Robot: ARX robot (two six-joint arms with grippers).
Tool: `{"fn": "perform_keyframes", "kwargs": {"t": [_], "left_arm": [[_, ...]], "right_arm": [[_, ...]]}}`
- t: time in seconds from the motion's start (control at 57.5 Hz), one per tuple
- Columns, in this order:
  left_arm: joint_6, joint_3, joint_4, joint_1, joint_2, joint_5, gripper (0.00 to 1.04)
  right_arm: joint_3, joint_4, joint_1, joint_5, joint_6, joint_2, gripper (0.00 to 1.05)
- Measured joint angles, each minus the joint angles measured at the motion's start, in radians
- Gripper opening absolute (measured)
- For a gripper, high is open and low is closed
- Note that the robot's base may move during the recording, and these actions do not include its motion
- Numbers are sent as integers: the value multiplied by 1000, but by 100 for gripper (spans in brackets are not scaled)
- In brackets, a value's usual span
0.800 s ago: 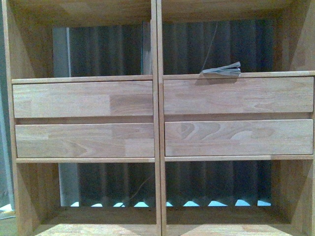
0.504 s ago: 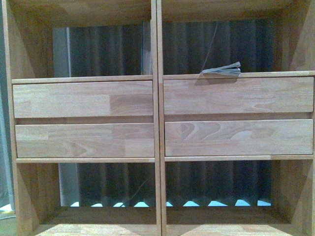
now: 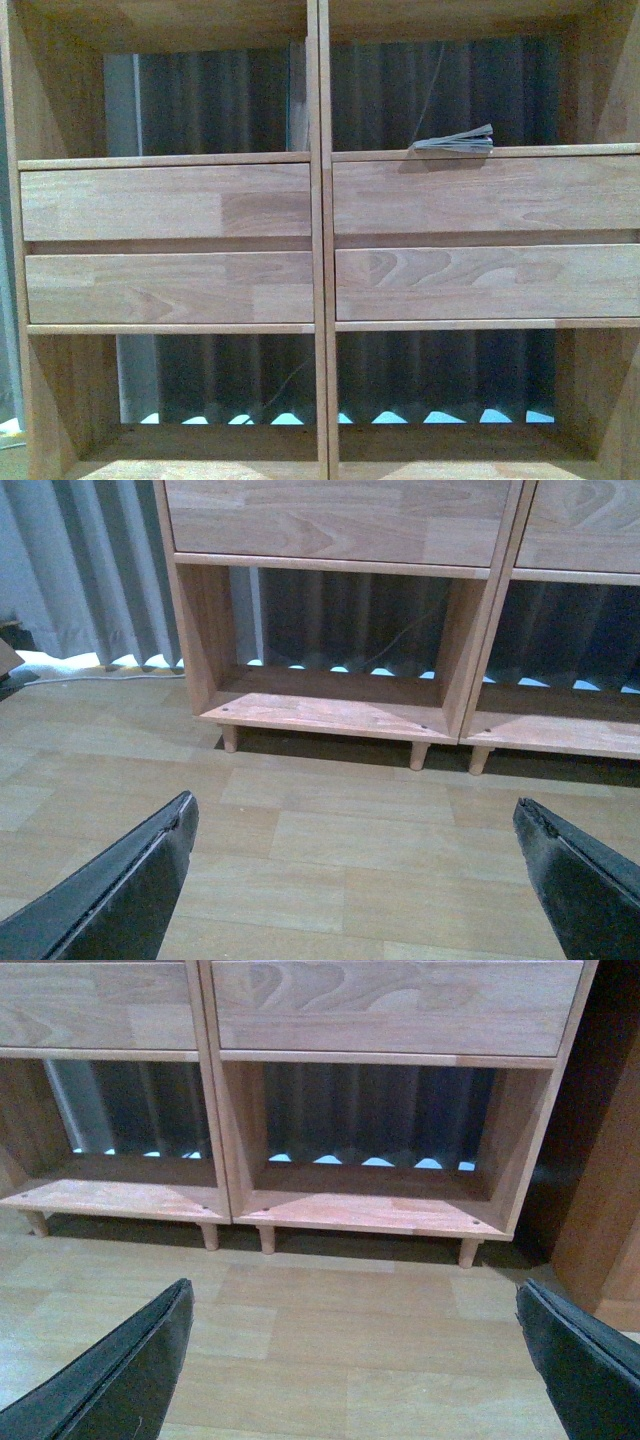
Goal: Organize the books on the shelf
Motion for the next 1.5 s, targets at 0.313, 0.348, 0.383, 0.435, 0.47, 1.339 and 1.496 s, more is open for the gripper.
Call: {"fn": "perform_keyframes", "kwargs": {"t": [0.313,0.348,0.383,0.435,0.47,1.339,1.496], "left_arm": [[0,0,0,0,0,0,97],[0,0,0,0,0,0,97],[0,0,0,0,0,0,97],[0,0,0,0,0,0,97],[0,0,0,0,0,0,97],[0,0,0,0,0,0,97],[0,0,0,0,0,1,97]], "right_arm": [[0,0,0,0,0,0,98],[0,0,0,0,0,0,98],[0,0,0,0,0,0,98],[0,0,0,0,0,0,98],[0,0,0,0,0,0,98],[0,0,0,0,0,0,98],[0,0,0,0,0,0,98]]}}
